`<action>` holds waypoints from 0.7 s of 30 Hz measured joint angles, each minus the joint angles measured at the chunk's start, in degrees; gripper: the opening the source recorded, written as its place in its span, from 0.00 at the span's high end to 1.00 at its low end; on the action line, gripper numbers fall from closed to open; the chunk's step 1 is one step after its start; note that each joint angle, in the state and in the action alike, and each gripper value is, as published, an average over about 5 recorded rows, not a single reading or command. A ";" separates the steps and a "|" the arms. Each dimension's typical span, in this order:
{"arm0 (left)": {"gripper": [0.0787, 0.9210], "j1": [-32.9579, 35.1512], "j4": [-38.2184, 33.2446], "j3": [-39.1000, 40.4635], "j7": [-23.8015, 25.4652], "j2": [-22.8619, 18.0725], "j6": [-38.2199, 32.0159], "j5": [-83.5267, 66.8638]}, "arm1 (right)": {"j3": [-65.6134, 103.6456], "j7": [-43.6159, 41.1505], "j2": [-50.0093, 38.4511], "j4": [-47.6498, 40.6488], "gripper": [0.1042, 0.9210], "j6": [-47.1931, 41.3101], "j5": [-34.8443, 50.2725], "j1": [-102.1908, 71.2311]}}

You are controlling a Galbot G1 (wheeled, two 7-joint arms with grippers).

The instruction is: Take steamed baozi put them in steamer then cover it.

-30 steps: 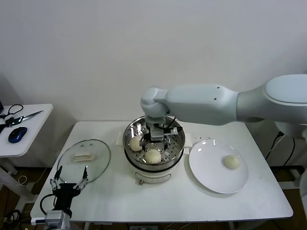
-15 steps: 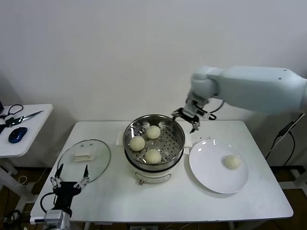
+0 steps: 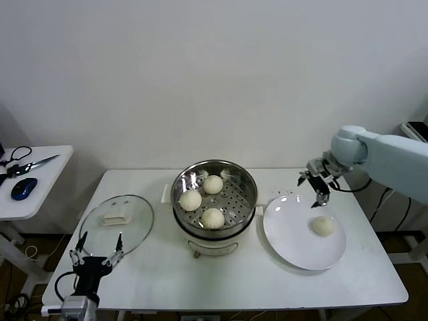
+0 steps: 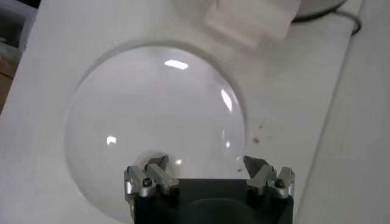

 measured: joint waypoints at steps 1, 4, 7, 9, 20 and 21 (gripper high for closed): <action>0.12 0.09 0.00 -0.03 -0.01 -0.03 0.02 0.07 | 1.14 -0.24 -0.17 -0.94 0.12 -0.08 -0.70 -1.53; 0.12 0.37 0.00 -0.18 -0.04 -0.18 0.04 0.25 | 4.25 -0.82 -0.46 -3.71 0.12 -0.22 -2.60 -5.71; 0.12 0.55 0.09 -0.39 -0.12 -0.37 0.04 0.38 | 6.96 -1.20 -0.37 -6.24 0.12 -0.30 -4.03 -9.31; 0.12 0.61 0.19 -0.52 -0.16 -0.48 0.04 0.46 | 8.53 -1.38 -0.13 -7.77 0.12 -0.31 -4.79 -11.42; 0.12 0.85 0.37 -0.60 -0.22 -0.88 -0.06 0.98 | 14.46 -1.74 2.46 -14.26 0.12 0.01 -7.18 -18.65; 0.12 0.92 0.41 -0.60 -0.22 -0.89 -0.10 1.01 | 14.84 -1.75 2.73 -14.72 0.12 0.07 -7.33 -18.98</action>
